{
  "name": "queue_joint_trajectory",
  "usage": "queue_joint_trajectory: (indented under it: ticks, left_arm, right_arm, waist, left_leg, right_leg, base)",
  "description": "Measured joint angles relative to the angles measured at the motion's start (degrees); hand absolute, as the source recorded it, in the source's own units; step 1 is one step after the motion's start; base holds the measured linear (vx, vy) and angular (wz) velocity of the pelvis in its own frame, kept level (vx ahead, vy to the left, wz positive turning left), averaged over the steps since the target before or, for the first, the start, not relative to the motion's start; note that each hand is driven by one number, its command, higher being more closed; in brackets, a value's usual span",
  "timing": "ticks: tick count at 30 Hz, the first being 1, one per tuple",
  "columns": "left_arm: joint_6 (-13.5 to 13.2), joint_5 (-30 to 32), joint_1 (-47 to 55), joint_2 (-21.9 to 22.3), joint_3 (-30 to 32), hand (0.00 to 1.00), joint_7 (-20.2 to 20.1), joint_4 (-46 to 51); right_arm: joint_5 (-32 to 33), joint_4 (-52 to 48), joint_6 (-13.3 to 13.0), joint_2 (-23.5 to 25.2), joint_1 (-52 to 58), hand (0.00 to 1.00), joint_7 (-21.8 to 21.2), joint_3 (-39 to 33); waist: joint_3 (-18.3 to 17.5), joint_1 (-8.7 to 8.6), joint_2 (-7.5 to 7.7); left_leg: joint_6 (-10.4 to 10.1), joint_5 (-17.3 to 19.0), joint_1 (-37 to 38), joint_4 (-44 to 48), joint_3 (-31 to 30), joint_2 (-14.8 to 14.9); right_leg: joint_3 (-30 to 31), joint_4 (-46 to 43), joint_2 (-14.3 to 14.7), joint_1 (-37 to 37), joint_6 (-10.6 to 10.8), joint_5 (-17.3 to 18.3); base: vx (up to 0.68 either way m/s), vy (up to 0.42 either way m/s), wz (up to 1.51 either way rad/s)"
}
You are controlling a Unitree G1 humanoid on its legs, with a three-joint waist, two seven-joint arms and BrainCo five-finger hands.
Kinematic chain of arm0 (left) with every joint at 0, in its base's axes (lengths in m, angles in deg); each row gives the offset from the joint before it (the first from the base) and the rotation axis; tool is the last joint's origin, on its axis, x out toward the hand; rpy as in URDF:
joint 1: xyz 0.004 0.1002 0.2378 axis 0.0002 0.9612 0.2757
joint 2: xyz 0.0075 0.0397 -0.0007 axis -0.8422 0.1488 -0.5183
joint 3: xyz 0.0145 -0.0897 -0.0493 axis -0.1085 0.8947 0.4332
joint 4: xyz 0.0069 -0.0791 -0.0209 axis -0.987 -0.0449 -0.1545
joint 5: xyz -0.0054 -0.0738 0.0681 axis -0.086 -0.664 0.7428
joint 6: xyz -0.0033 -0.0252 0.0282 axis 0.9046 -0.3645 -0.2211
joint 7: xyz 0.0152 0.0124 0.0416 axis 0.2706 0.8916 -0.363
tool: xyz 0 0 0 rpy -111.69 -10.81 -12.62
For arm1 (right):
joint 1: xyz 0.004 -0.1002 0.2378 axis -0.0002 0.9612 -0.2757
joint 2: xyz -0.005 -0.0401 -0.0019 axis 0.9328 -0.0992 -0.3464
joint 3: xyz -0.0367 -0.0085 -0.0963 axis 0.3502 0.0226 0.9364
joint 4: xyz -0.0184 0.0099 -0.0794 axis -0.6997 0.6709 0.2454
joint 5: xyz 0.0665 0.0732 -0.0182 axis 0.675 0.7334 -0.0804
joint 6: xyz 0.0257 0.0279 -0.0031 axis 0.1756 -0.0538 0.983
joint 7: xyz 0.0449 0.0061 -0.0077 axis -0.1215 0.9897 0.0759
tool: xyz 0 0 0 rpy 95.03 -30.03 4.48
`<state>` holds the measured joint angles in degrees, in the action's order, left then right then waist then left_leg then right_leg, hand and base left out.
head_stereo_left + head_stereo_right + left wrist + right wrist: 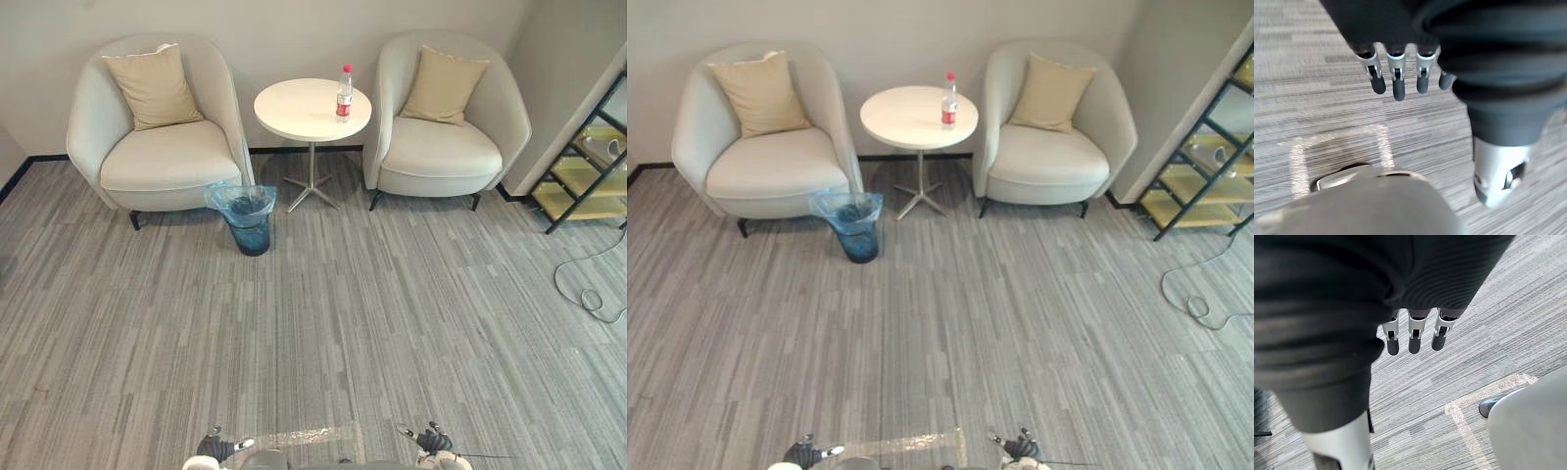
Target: Gather rubbish on tea table into small bin, then transfer packed bag to large trash can.
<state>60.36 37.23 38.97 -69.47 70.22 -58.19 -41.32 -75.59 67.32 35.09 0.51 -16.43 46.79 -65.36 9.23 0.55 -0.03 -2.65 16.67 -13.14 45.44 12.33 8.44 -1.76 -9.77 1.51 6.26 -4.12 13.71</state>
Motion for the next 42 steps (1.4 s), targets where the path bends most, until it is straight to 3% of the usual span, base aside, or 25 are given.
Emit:
queue_joint_trajectory:
  ticks: [3, 5, 6, 8, 9, 12, 14, 15, 16, 18, 19, 22, 24, 25, 26, 30, 31, 32, 33, 35, 37, 39, 40, 41, 42]
  left_arm:
    - [-0.11, -1.70, 0.08, 0.05, 0.28, 0.00, 0.60, 0.39]
    - [-0.13, -2.52, 0.09, 0.59, 0.30, 0.00, 1.08, 0.36]
    - [-0.23, -2.57, 0.29, 0.90, 0.37, 0.00, 1.10, -0.02]
    - [-0.39, -2.50, -0.27, 0.27, 0.35, 0.00, 1.12, -0.35]
    - [-0.38, -2.56, -0.80, -0.03, 0.44, 0.00, 1.07, -0.90]
    - [-0.30, -2.56, -0.89, -0.08, 1.54, 0.00, 1.11, -1.42]
    - [-0.29, -2.54, -0.72, -0.06, 1.38, 0.00, 1.05, -1.40]
    - [-0.29, -2.53, -0.66, -0.01, 1.11, 0.00, 1.01, -1.29]
    - [-0.21, -2.48, -1.19, -0.52, 0.72, 0.00, 0.92, -1.38]
    - [0.00, -2.64, -1.93, -0.80, -0.37, 0.00, 0.95, -1.41]
    - [-0.05, -2.77, -2.39, 0.01, -0.90, 0.00, 0.94, -1.41]
    - [-0.48, -3.64, -4.01, 1.38, -2.68, 0.00, 0.66, -1.31]
    - [-0.51, -3.66, -3.92, 1.91, -4.17, 0.00, 0.30, -1.33]
    - [-0.36, -3.56, -4.60, 3.08, -4.29, 0.00, -0.01, -2.03]
    - [-0.47, -3.53, -4.86, 3.67, -4.27, 0.00, -0.22, -2.35]
    - [-0.42, -2.46, -5.74, 4.65, -3.74, 0.00, -0.21, -3.79]
    - [-0.31, -2.36, -5.59, 5.69, -1.90, 0.00, -0.39, -3.69]
    - [-0.30, -2.31, -5.77, 5.85, -0.71, 0.00, -0.43, -3.05]
    - [-0.39, -2.33, -5.52, 6.43, 0.19, 0.00, -0.54, -1.66]
    - [-0.46, -2.11, -5.12, 6.64, 0.25, 0.00, -0.50, -0.12]
    - [-0.53, -2.14, -5.14, 6.63, 0.09, 0.00, -0.36, 0.38]
    - [-0.84, -2.22, -5.15, 6.45, -0.24, 0.00, -0.24, 0.45]
    - [-1.21, -2.30, -5.11, 6.35, -0.39, 0.00, -0.20, 0.42]
    - [-1.40, -2.42, -5.07, 5.89, -0.43, 0.00, -0.20, 0.27]
    - [-1.51, -2.42, -5.05, 5.63, -0.45, 0.00, -0.20, -0.08]
  right_arm:
    - [-0.01, 0.31, 0.22, -0.14, -0.05, 0.00, 0.33, -0.45]
    - [-0.01, 0.32, 0.56, -0.73, -0.27, 0.00, 0.37, -0.38]
    - [-0.05, 1.04, 0.56, -1.37, -0.67, 0.00, 0.41, -0.24]
    - [-0.30, 2.53, 0.58, -1.04, -1.54, 0.00, 0.32, 0.73]
    - [-0.30, 2.52, 0.60, -0.74, -1.89, 0.00, 0.36, 0.68]
    - [-0.70, 2.53, 0.60, -0.06, -2.13, 0.00, 0.08, 0.84]
    - [-0.87, 2.35, 0.50, 0.54, -2.72, 0.00, -0.59, 1.12]
    - [-1.07, 2.21, 0.49, 0.68, -3.03, 0.00, -0.91, 1.45]
    - [-1.40, 2.03, 0.50, 0.83, -3.71, 0.00, -1.35, 1.49]
    - [-2.31, 0.27, 0.60, 0.35, -3.92, 0.00, -1.60, 1.76]
    - [-2.79, -0.01, 0.52, -0.73, -3.54, 0.00, -1.69, 2.11]
    - [-2.94, 0.04, 0.53, -1.35, -4.43, 0.00, -1.87, 3.52]
    - [-2.94, 0.27, 0.52, -1.00, -4.06, 0.00, -1.89, 4.16]
    - [-2.51, 0.65, 0.48, -1.69, -3.81, 0.00, -2.13, 3.84]
    - [-2.92, 0.90, 0.55, -2.78, -4.91, 0.00, -1.96, 4.01]
    - [-2.46, 2.47, 0.57, -3.04, -5.32, 0.00, -1.83, 2.24]
    - [-2.46, 2.18, 0.46, -2.79, -4.32, 0.00, -1.84, 2.20]
    - [-2.46, 1.63, 0.40, -2.68, -3.51, 0.00, -1.84, 2.45]
    - [-2.49, 0.37, 0.54, -2.59, -2.62, 0.00, -1.85, 3.40]
    - [-2.31, 0.00, 0.57, -2.57, -2.28, 0.00, -1.74, 2.93]
    - [-1.55, 0.10, 0.56, -2.41, -2.34, 0.00, -1.27, 2.44]
    - [-0.74, 0.51, 0.62, -2.45, -2.11, 0.00, -1.22, 2.41]
    - [-0.76, 0.86, 0.61, -2.56, -2.15, 0.00, -1.21, 2.41]
    - [-0.77, 1.72, 0.61, -2.71, -2.37, 0.00, -1.21, 2.53]
    - [-0.77, 2.33, 0.56, -2.75, -2.43, 0.00, -1.18, 2.63]
  waist:
    - [0.18, 0.31, 0.20]
    - [0.33, 1.07, -0.28]
    - [0.34, 2.02, -0.87]
    - [0.23, 2.38, -0.15]
    - [0.27, 2.38, 0.39]
    - [-0.29, 2.66, 1.65]
    - [-0.79, 2.77, 1.96]
    - [-0.96, 2.69, 1.87]
    - [-0.56, 2.65, 2.37]
    - [-0.19, 1.64, 2.35]
    - [0.41, 1.31, 0.72]
    - [0.25, -0.02, 0.08]
    - [-0.30, -0.97, 1.86]
    - [-0.07, -1.35, 0.96]
    - [-0.38, -0.52, -0.96]
    - [0.23, -1.35, -2.54]
    - [0.39, -1.47, -2.54]
    - [0.52, -1.48, -2.66]
    - [0.84, -0.88, -2.47]
    - [0.98, -0.28, -3.17]
    - [1.13, -0.14, -2.94]
    - [1.31, -0.09, -2.64]
    - [1.42, 0.23, -2.61]
    - [1.46, 1.55, -2.32]
    - [1.27, 2.46, -1.83]
  left_leg:
    - [-0.47, 0.31, -4.18, -6.40, 1.06, -0.81]
    - [-2.09, -4.50, -4.55, -19.92, 0.24, -3.16]
    - [-1.62, -12.48, -2.77, -26.72, -0.48, -4.46]
    - [0.22, -9.96, -2.92, -26.17, 0.97, -5.72]
    - [2.15, -8.83, -2.79, -24.71, 1.62, -6.54]
    - [4.16, -7.06, 0.29, -23.48, 3.73, -7.94]
    - [5.26, -6.27, 4.54, -26.05, 4.31, -8.55]
    - [5.03, -5.19, 7.34, -28.83, 4.15, -8.70]
    - [4.14, -3.96, 10.90, -31.81, 4.30, -9.29]
    - [4.50, -3.29, 16.68, -34.06, 4.09, -9.70]
    - [4.50, -3.29, 20.60, -35.98, 3.99, -8.60]
    - [4.47, -3.30, 23.49, -36.19, 2.01, -5.95]
    - [3.09, -2.49, 24.97, -36.16, -0.33, -6.60]
    - [0.41, -0.58, 26.03, -35.80, -2.42, -5.66]
    - [0.43, -0.58, 25.20, -34.97, -4.02, -4.21]
    - [0.08, -1.37, 24.82, -27.70, -8.30, -1.83]
    - [-0.82, -1.79, 21.93, -17.72, -9.06, -0.32]
    - [-3.22, -3.91, 18.34, -8.85, -9.73, 1.09]
    - [-4.03, -7.08, 13.56, 2.59, -9.59, 3.42]
    - [-3.42, -3.14, 7.53, 9.84, -6.94, 6.16]
    - [-1.41, 0.03, 2.84, 2.88, -2.02, 4.90]
    - [-1.09, -0.21, 1.11, -10.09, -1.01, 0.69]
    - [-1.57, -3.77, 1.16, -21.72, -1.00, -1.97]
    - [-1.10, -11.47, 2.21, -27.59, -1.48, -3.59]
    - [-0.03, -12.66, 3.75, -30.03, -0.52, -4.42]
  right_leg:
    - [1.14, -0.07, -3.56, 0.83, 1.88, 2.08]
    - [2.99, 0.10, -6.05, 0.80, 4.16, 3.73]
    - [5.33, 0.76, -7.15, 1.27, 5.76, 4.67]
    - [7.28, 1.08, -7.61, 1.68, 6.26, 3.57]
    - [7.25, -1.09, -7.07, 1.29, 5.84, 2.83]
    - [9.50, -7.01, -8.85, 0.57, 6.35, 2.25]
    - [10.62, -18.47, -8.75, -3.43, 12.09, -0.80]
    - [10.21, -26.93, -8.47, -7.50, 17.16, -3.52]
    - [9.11, -38.25, -9.16, -12.70, 18.75, -4.73]
    - [2.82, -48.95, -11.10, -18.75, 11.73, -0.29]
    - [-2.69, -48.13, -11.49, -21.20, 7.95, 2.59]
    - [-10.10, -33.69, -10.27, -25.11, 5.34, 3.73]
    - [-8.99, -15.18, -8.97, -25.42, 4.14, -7.18]
    - [-7.96, -13.56, -7.43, -25.03, 3.42, -12.15]
    - [-7.64, -12.94, -5.94, -24.71, 3.13, -11.49]
    - [-9.83, -15.23, -4.44, -21.53, 2.27, -6.15]
    - [-11.00, -13.85, -3.91, -18.02, 2.30, -4.81]
    - [-12.06, -13.14, -3.40, -15.87, 2.21, -3.88]
    - [-12.48, -12.14, -2.44, -13.07, 1.53, -2.60]
    - [-13.14, -10.38, -1.68, -9.25, 1.30, -1.22]
    - [-13.08, -7.67, -2.58, -6.27, 2.24, -0.68]
    - [-12.54, -6.67, -4.13, -4.31, 3.17, -0.08]
    - [-11.43, -6.30, -4.84, -3.85, 4.08, 0.53]
    - [-9.44, -5.15, -5.24, -2.43, 4.47, 0.73]
    - [-7.57, -3.40, -5.36, -1.52, 4.82, 0.50]
  base:
    - [0.24, 0.135, -0.11]
    - [0.34, 0.287, -0.46]
    - [0.37, 0.304, -0.68]
    - [0.46, 0.244, -0.41]
    - [0.47, 0.183, -0.15]
    - [0.48, 0.166, -0.27]
    - [0.37, 0.101, -0.45]
    - [0.34, 0.080, -0.50]
    - [0.33, 0.064, -0.40]
    - [0.34, 0.005, -0.11]
    - [0.35, -0.026, 0.03]
    - [0.38, -0.116, 0.31]
    - [0.39, -0.211, 0.46]
    - [0.40, -0.194, 0.03]
    - [0.38, -0.182, -0.12]
    - [0.34, -0.187, 0.15]
    - [0.25, -0.160, 0.51]
    - [0.22, -0.120, 0.48]
    - [0.26, -0.106, 0.30]
    - [0.24, -0.038, 0.13]
    - [0.22, 0.005, 0.04]
    - [0.27, 0.081, -0.08]
    - [0.39, 0.162, -0.46]
    - [0.37, 0.153, -0.67]
    - [0.42, 0.123, -0.49]
